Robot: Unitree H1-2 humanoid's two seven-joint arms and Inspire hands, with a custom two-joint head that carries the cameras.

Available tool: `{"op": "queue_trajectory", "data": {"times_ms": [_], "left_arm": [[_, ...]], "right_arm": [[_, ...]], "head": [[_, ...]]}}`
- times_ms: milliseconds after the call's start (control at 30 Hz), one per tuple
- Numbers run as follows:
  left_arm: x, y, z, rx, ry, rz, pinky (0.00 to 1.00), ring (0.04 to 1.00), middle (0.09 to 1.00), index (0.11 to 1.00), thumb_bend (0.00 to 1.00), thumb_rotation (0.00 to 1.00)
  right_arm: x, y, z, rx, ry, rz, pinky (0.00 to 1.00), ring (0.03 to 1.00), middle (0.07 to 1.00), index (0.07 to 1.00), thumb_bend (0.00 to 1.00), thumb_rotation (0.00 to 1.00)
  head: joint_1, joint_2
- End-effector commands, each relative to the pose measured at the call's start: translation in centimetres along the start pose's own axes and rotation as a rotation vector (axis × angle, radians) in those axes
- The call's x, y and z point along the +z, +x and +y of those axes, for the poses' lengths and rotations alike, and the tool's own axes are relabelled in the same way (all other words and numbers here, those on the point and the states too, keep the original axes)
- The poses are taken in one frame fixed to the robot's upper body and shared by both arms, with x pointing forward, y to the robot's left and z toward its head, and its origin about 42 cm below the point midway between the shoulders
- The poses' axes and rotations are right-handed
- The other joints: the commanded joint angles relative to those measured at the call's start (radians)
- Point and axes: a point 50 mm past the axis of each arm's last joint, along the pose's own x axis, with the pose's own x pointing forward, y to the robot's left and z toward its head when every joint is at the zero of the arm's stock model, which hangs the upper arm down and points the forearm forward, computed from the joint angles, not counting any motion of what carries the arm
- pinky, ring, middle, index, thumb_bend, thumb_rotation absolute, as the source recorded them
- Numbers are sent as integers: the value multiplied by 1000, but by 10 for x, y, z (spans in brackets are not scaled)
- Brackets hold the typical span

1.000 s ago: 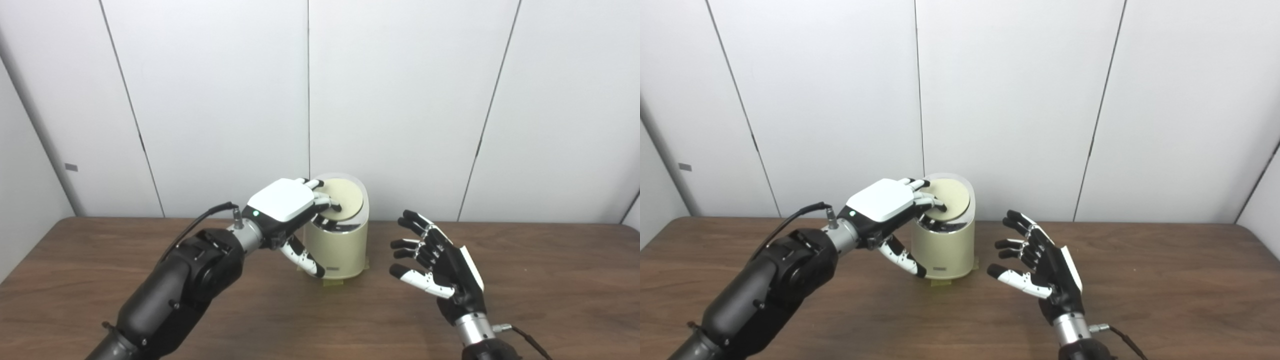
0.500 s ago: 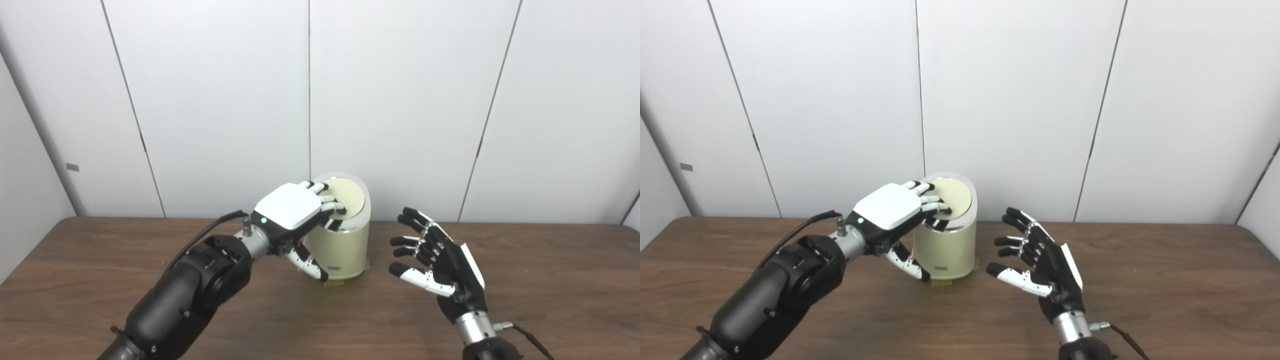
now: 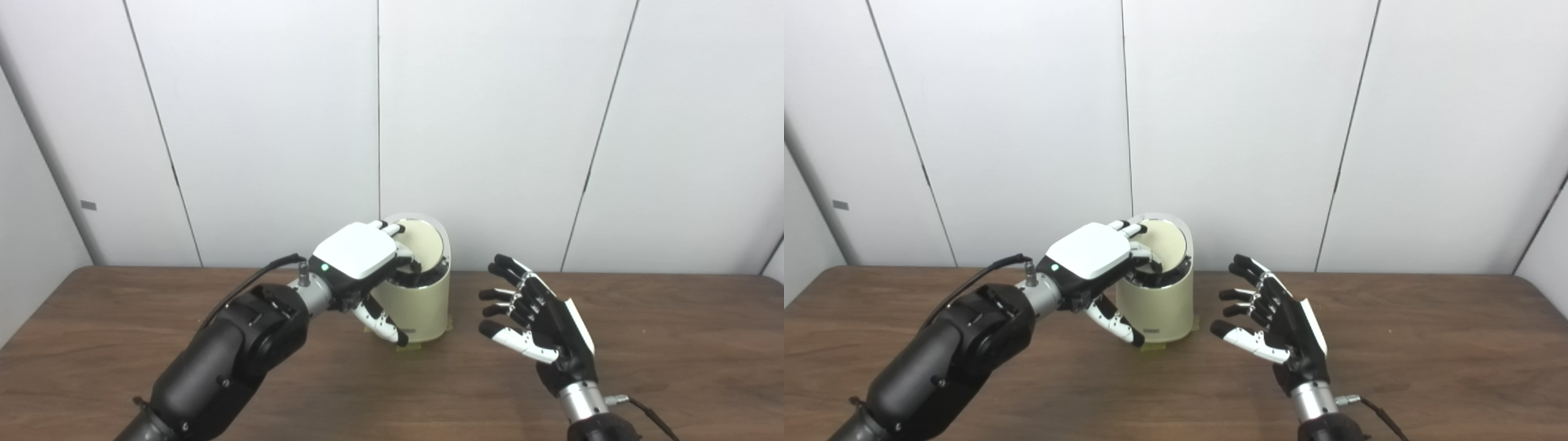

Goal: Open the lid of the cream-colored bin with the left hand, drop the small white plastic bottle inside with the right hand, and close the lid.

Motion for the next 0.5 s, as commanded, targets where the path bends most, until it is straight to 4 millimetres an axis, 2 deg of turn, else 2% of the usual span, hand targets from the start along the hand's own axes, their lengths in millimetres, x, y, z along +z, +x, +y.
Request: {"op": "queue_trajectory", "data": {"times_ms": [0, 67, 133, 200, 300, 467], "left_arm": [[-3, -3, -4, -71, 12, -2, 1000, 950, 766, 731, 980, 348], [-5, -6, 0, -18, 14, 13, 1000, 949, 772, 743, 974, 340], [-6, -9, 4, 52, -6, 35, 1000, 959, 812, 794, 948, 340], [-9, -13, 6, 153, -57, 59, 1000, 971, 891, 863, 900, 309], [-16, -19, 3, 311, -155, 99, 987, 994, 959, 927, 847, 290], [-25, -32, -7, 547, -349, 167, 967, 1000, 978, 968, 785, 299]], "right_arm": [[18, 12, 2, 5, 10, -71, 548, 666, 827, 813, 909, 281], [18, 12, 1, 3, 8, -73, 552, 663, 824, 814, 910, 283], [17, 13, 1, 4, 4, -73, 545, 655, 822, 818, 898, 269], [17, 13, 1, 2, -4, -72, 541, 652, 820, 816, 896, 267], [17, 12, 1, 4, -7, -74, 545, 653, 817, 811, 898, 272], [18, 12, 0, 4, -5, -76, 537, 649, 809, 808, 900, 277]], "head": [[0, 1], [1, -1], [-1, -2], [0, -2], [0, -1], [2, 1]]}}
